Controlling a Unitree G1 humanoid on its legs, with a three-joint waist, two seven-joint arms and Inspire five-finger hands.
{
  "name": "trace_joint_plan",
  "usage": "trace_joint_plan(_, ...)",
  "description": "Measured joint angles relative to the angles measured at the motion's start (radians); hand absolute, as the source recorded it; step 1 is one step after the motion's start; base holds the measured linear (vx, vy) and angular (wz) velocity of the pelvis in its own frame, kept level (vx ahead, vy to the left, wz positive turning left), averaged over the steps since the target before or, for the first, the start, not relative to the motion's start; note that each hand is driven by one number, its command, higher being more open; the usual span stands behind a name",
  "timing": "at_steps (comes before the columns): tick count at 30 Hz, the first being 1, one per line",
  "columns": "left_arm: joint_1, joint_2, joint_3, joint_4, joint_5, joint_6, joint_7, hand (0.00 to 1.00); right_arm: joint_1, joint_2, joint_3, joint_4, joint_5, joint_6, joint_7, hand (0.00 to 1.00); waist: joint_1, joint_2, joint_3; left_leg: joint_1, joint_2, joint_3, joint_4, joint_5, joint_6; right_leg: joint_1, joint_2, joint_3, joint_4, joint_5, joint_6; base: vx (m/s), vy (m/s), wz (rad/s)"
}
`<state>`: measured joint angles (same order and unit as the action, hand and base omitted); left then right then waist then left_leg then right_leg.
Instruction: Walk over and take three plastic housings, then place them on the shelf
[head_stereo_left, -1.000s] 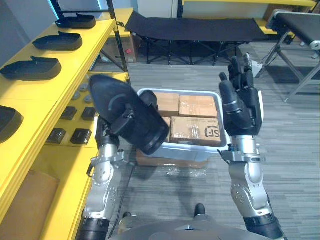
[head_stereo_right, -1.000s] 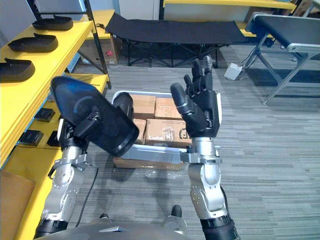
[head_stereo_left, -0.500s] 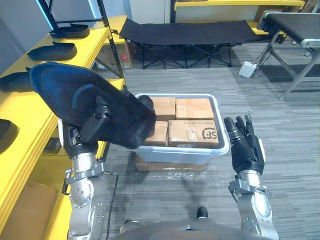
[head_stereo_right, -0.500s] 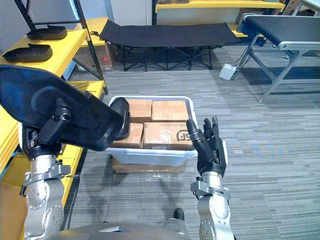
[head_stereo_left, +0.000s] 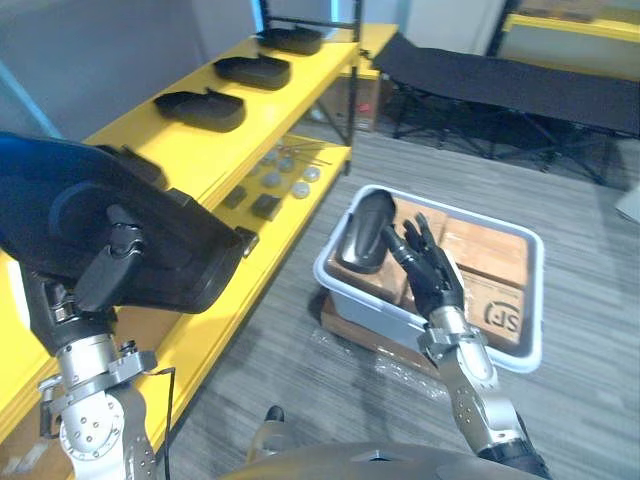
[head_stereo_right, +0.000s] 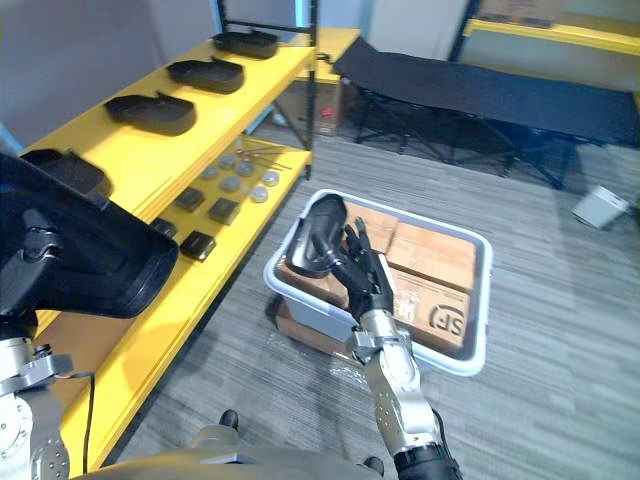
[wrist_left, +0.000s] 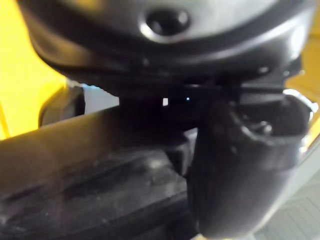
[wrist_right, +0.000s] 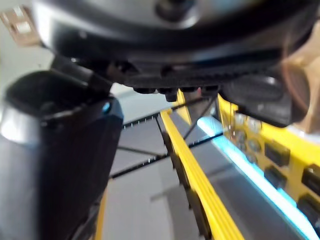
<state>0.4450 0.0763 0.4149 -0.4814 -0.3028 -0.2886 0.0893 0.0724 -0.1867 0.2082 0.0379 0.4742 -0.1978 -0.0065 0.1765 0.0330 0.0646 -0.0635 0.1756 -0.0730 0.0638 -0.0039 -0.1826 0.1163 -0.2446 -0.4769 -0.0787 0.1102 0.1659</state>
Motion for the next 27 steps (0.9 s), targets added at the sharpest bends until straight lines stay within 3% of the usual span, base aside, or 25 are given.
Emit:
trace_joint_plan(4, 0.042, -0.001, 0.026, 0.001, -0.003, -0.008, -0.058, 0.00, -0.054, 0.005, 0.044, 0.000, 0.000, -0.002, -0.002, 1.00, 0.041, -0.013, -0.006, -0.007, -0.013, -0.052, 0.001, 0.009, 0.005, 0.040, -0.003, -0.067, 0.000, -0.015, 0.007, 0.02, -0.003, 0.48)
trace_joint_plan(6, 0.038, 0.000, 0.025, 0.000, -0.026, -0.026, -0.144, 0.00, -0.061, 0.007, 0.037, -0.005, -0.039, -0.002, -0.007, 1.00, 0.036, -0.019, -0.014, -0.047, -0.027, -0.059, -0.001, 0.050, 0.010, 0.062, -0.010, -0.144, 0.002, -0.023, 0.016, 0.01, -0.014, 0.96)
trace_joint_plan(8, 0.022, 0.003, 0.000, 0.000, -0.058, -0.033, -0.254, 0.00, -0.052, 0.006, 0.005, -0.005, -0.112, 0.004, -0.036, 1.00, -0.001, -0.014, -0.011, -0.089, -0.036, 0.057, -0.013, 0.111, 0.062, 0.077, -0.036, -0.244, 0.046, -0.046, 0.025, -0.02, 0.054, 1.30)
trace_joint_plan(13, 0.024, 0.006, -0.031, 0.000, -0.082, -0.040, -0.287, 0.00, -0.030, 0.004, -0.020, -0.003, -0.112, 0.015, -0.025, 1.00, -0.008, -0.001, 0.000, -0.045, -0.054, 0.119, -0.086, 0.159, 0.074, 0.074, -0.100, -0.261, 0.156, -0.113, 0.042, -0.05, 0.075, 0.30)
trace_joint_plan(16, 0.026, 0.011, -0.029, 0.000, -0.087, -0.049, -0.263, 0.00, -0.031, 0.004, -0.035, -0.003, -0.111, 0.014, 0.032, 1.00, -0.010, 0.000, 0.030, -0.049, -0.053, 0.171, -0.029, 0.130, 0.079, 0.042, -0.141, -0.220, 0.226, -0.151, 0.052, -0.07, 0.043, -0.23)
trace_joint_plan(21, 0.001, 0.052, -0.028, 0.000, -0.075, -0.056, -0.267, 0.00, -0.033, 0.007, -0.035, -0.003, -0.113, 0.001, 0.065, 1.00, -0.003, -0.014, 0.055, -0.166, -0.053, 0.155, 0.267, -0.028, 0.090, 0.044, -0.183, -0.208, 0.304, -0.189, 0.056, -0.02, 0.078, 0.00)
trace_joint_plan(23, -0.019, 0.077, -0.021, -0.001, -0.071, -0.058, -0.267, 0.00, -0.036, 0.007, -0.032, -0.002, -0.112, -0.024, 0.072, 1.00, 0.015, -0.030, 0.064, -0.188, -0.070, 0.152, 0.345, -0.084, 0.107, 0.055, -0.205, -0.208, 0.328, -0.210, 0.014, 0.04, 0.143, 0.16)
trace_joint_plan(24, -0.021, 0.089, -0.013, 0.000, -0.069, -0.059, -0.266, 0.00, -0.040, 0.007, -0.030, -0.002, -0.112, -0.038, 0.084, 1.00, 0.014, -0.034, 0.067, -0.190, -0.085, 0.143, 0.368, -0.113, 0.123, 0.069, -0.212, -0.199, 0.353, -0.198, -0.079, 0.08, 0.157, 0.27)
trace_joint_plan(25, -0.023, 0.090, -0.012, 0.001, -0.064, -0.059, -0.265, 0.00, -0.043, 0.005, -0.029, -0.002, -0.112, -0.045, 0.089, 1.00, 0.009, -0.030, 0.069, -0.188, -0.091, 0.130, 0.372, -0.122, 0.128, 0.057, -0.218, -0.173, 0.390, -0.166, -0.125, 0.11, 0.252, 0.69)
trace_joint_plan(26, -0.039, 0.106, -0.012, 0.001, -0.040, -0.059, -0.265, 0.00, -0.047, 0.005, -0.028, -0.002, -0.109, -0.059, 0.096, 1.00, 0.001, -0.032, 0.070, -0.170, -0.120, 0.092, 0.346, -0.123, 0.145, -0.012, -0.234, -0.032, 0.518, -0.060, -0.177, 0.08, 0.216, 0.78)
trace_joint_plan(27, -0.048, 0.123, -0.009, 0.001, -0.040, -0.059, -0.262, 0.00, -0.051, 0.004, -0.032, -0.002, -0.107, -0.063, 0.100, 1.00, -0.005, -0.032, 0.070, -0.167, -0.130, 0.073, 0.330, -0.119, 0.152, -0.044, -0.230, 0.027, 0.574, -0.060, -0.149, 0.11, 0.209, 1.23)
